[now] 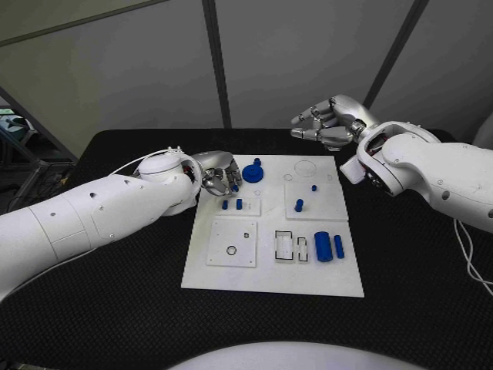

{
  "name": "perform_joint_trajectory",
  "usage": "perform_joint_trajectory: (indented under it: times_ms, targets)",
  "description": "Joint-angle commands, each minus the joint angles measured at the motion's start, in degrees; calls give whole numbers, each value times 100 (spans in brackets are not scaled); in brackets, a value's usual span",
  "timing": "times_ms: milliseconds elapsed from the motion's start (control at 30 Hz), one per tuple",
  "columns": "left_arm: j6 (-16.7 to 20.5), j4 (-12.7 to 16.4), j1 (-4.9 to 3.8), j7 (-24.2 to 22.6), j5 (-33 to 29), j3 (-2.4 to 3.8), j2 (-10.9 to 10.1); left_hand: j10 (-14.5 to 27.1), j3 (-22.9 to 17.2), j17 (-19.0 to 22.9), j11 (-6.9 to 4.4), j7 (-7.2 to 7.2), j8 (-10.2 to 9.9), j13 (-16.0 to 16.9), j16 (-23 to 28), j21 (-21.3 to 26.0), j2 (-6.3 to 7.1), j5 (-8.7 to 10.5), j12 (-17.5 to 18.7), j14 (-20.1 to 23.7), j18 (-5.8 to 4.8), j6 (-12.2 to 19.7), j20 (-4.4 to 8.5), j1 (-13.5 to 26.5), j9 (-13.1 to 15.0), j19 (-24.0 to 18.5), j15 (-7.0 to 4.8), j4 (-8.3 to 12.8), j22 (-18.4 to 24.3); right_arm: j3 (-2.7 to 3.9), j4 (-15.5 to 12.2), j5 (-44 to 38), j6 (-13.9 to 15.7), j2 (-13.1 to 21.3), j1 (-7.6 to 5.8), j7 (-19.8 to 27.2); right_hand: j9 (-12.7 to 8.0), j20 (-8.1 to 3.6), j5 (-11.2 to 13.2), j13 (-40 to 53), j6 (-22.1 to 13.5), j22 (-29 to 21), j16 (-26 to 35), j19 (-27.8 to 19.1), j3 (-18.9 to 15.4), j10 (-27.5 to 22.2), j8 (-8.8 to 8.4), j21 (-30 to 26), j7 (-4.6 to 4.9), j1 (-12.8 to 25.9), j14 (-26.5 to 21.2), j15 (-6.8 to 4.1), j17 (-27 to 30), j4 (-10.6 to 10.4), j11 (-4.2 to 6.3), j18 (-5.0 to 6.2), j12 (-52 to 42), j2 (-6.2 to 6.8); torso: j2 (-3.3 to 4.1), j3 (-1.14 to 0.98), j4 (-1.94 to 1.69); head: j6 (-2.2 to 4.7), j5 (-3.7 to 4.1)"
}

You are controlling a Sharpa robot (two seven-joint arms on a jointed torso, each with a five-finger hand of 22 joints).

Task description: Assemble the parts on the task board

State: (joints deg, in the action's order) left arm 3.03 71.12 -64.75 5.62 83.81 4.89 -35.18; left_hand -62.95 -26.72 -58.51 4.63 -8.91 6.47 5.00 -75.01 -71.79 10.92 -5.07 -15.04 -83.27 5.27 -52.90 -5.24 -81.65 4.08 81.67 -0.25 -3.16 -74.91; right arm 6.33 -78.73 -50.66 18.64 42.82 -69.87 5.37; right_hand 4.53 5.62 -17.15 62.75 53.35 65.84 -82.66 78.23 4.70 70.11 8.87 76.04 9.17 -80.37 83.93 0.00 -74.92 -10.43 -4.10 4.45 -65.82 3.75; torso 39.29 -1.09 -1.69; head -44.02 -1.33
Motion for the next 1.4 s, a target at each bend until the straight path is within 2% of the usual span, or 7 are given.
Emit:
perform_joint_trajectory:
  times_ms: [33, 200, 333, 500, 833, 1033, 1400]
  targets:
    - [-26, 7, -8, 28, -13, 2, -9, 27, 8, 12, 24, -16, -32, -8, 2, 24, 14, 6, 47, -3, -86, 34, -47, 61, -8, -7, 36, -20, -131, 4, -3, -9, -25, 2, -9, 36, -5, -1, -30, -4, -42, -4, 13, -44, -18, -44, -21, -28, -7, 17, 324, -46, -277, -2, 8, 54, 19, -25, 0, 3, -1, 4, 0]
    - [2, 16, -8, 26, -13, 2, -34, 75, 19, 28, 42, -27, -53, -18, 5, 47, 24, 6, 91, 4, -82, 43, -59, 60, -17, -17, 51, -14, -118, 4, 5, -11, -29, 8, -9, 25, -11, 0, -29, -300, -57, -60, 18, -71, -20, -279, -26, -67, -5, 13, 324, -46, -276, 1, 7, 64, 298, -24, -2, 4, -2, 6, -2]
    - [105, 52, -6, -3, -12, 3, -90, 180, 36, 54, 65, -28, -91, -39, 8, 96, 32, 3, 172, 15, -72, 65, -78, 56, -27, -38, 71, -4, -90, 3, 27, -156, -80, 25, -9, -32, -18, -18, -13, -1792, -58, -580, 367, -317, 45, -1305, -9, -429, -17, -52, 201, -58, 195, -15, 12, 165, 1847, -50, -2, 9, -8, 13, -1]
    - [410, 125, -4, -101, -40, 26, -229, 371, 68, 123, 116, -36, -130, -76, 34, 306, 37, 2, 298, 46, -27, 73, -113, 49, -28, -132, 110, 11, 52, 3, 73, -715, -239, 72, -9, -139, -5, -33, 22, -2877, 116, -758, 590, -327, 338, -1510, 69, -585, -2, -345, 179, -67, 448, 25, -3, 186, 3205, -33, -6, 9, -5, 38, -4]
    - [1035, 390, -2, -513, -820, 142, -702, 370, 6, 1177, 178, -104, -36, -81, 653, 1150, 0, -2, 334, 384, 148, -205, -164, 68, -1, -490, 153, 11, 637, -1, 10, -2282, -583, 320, 9, -465, -17, 32, 174, -4531, 475, -656, 669, -204, 933, -856, 53, -534, 2, -570, 217, -7, 534, 175, -61, 163, 5002, 169, -4, 7, -5, 104, 53]
    - [1457, 729, 0, -1312, -2625, 158, -1069, 221, -40, 2984, 180, -121, 62, -57, 2002, 2966, -74, 7, 249, 1204, 463, -433, -178, 99, -6, -1396, 158, -21, 1862, -28, -273, -3652, -758, 551, 86, -820, -26, 27, 248, -4803, 578, -556, 671, -147, 1019, -642, -8, -466, -37, -516, 228, -22, 555, 199, -45, 144, 5284, 262, 0, 13, 3, 198, 335]
    - [1543, 1433, 118, -2751, -6596, 154, -1618, -36, 3, 3220, 94, -65, 199, 42, 2352, 3630, -197, 14, -57, 1509, 524, -611, -147, 73, 3, -1775, 121, 28, 2277, -143, -744, -5149, -1037, 719, 295, -1495, -62, 64, 461, -5084, 494, -549, 677, -140, 925, -703, -196, -466, -33, -289, 233, 27, 588, 91, -97, 139, 5610, 506, -2, 14, -8, 267, 664]
